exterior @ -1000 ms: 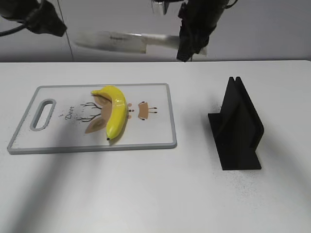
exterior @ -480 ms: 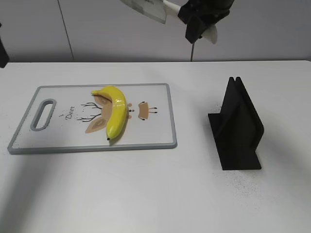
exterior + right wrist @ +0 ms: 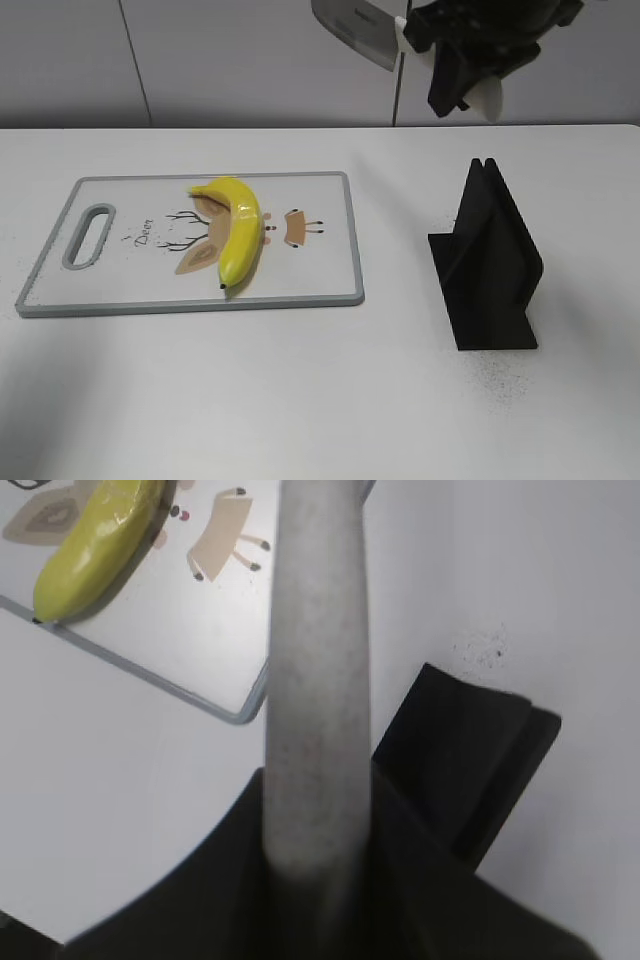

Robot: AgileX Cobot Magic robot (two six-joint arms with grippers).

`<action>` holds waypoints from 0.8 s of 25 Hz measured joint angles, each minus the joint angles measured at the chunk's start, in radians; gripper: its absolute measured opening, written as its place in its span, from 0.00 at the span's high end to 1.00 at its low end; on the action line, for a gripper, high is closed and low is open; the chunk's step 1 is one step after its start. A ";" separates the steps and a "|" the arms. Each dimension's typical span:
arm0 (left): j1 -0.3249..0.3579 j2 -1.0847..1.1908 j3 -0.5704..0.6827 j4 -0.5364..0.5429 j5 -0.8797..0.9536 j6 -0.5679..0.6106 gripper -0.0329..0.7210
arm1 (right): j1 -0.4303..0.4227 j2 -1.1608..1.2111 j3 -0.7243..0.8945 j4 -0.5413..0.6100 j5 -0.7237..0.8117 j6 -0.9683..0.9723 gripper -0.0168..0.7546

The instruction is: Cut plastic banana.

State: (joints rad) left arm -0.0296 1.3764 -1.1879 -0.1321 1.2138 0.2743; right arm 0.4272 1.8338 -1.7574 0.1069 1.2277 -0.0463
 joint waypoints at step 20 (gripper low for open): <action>0.000 -0.783 0.553 -0.001 0.009 -0.001 0.19 | 0.000 -0.526 0.667 0.007 -0.183 0.171 0.77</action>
State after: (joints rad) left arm -0.0296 0.5929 -0.6346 -0.1335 1.2225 0.2738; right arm 0.4272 1.3078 -1.0908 0.1140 1.0451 0.1248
